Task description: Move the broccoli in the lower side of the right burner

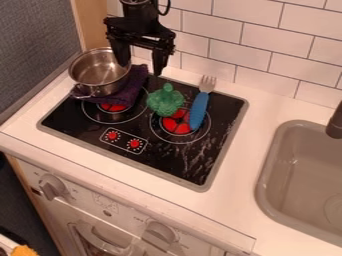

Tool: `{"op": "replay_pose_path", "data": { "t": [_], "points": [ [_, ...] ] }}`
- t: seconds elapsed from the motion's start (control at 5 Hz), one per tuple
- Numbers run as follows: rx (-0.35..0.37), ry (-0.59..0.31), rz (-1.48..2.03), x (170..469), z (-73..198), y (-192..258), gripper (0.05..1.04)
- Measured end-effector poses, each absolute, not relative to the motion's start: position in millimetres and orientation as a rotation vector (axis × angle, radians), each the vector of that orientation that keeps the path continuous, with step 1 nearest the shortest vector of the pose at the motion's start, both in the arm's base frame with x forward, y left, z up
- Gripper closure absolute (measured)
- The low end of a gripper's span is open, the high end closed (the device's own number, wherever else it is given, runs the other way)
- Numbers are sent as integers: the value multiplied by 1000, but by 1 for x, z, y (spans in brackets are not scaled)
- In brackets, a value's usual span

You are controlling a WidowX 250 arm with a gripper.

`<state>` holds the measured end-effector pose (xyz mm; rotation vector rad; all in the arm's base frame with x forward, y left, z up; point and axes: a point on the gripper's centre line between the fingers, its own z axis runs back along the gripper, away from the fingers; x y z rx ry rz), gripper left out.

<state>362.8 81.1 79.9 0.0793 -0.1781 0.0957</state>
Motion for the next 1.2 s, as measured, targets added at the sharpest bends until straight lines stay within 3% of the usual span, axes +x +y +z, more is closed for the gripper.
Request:
{"op": "replay_pose_path", "data": {
  "t": [0.2,0.8,1.2],
  "points": [
    [66,-143,97,361,67,80,82],
    [-6,-182,56,381,79,58,82],
    [-6,-129,22,367,58,47,82]
  ]
}}
